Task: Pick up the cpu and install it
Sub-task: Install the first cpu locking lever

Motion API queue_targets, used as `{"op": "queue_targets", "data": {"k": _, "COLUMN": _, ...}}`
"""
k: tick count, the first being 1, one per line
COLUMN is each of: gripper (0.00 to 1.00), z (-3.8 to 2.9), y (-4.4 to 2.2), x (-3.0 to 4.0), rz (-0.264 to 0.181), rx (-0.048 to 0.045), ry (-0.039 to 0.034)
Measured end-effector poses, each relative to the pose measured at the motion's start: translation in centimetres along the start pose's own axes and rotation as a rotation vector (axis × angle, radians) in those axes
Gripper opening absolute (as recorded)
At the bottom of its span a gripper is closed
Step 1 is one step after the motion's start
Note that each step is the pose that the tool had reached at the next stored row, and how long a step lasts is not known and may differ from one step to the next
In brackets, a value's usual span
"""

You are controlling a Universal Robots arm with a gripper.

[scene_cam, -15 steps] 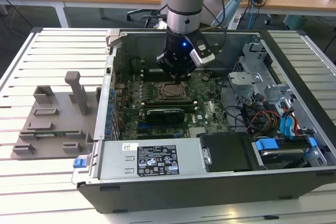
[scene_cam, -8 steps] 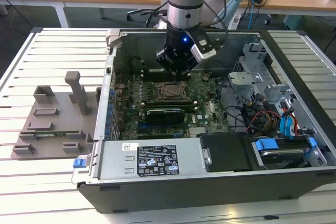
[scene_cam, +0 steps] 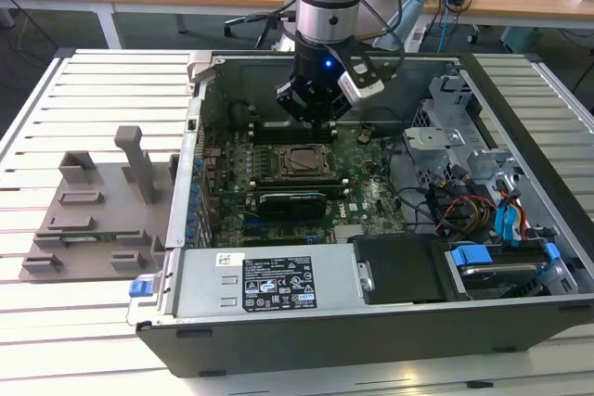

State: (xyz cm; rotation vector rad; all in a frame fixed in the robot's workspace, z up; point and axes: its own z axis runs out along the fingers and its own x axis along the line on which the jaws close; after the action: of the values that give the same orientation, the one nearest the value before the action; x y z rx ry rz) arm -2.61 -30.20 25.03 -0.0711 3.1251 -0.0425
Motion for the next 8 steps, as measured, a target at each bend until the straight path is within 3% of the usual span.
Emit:
{"op": "queue_targets", "data": {"k": 2, "gripper": 0.11, "z": -0.31, "y": -0.01, "x": -0.01, "rz": 0.000, "rx": -0.0002, "ry": -0.0001}}
{"op": "queue_targets", "data": {"k": 8, "gripper": 0.11, "z": -0.32, "y": -0.01, "x": -0.01, "rz": 0.000, "rx": 0.0000, "ry": 0.0000}}
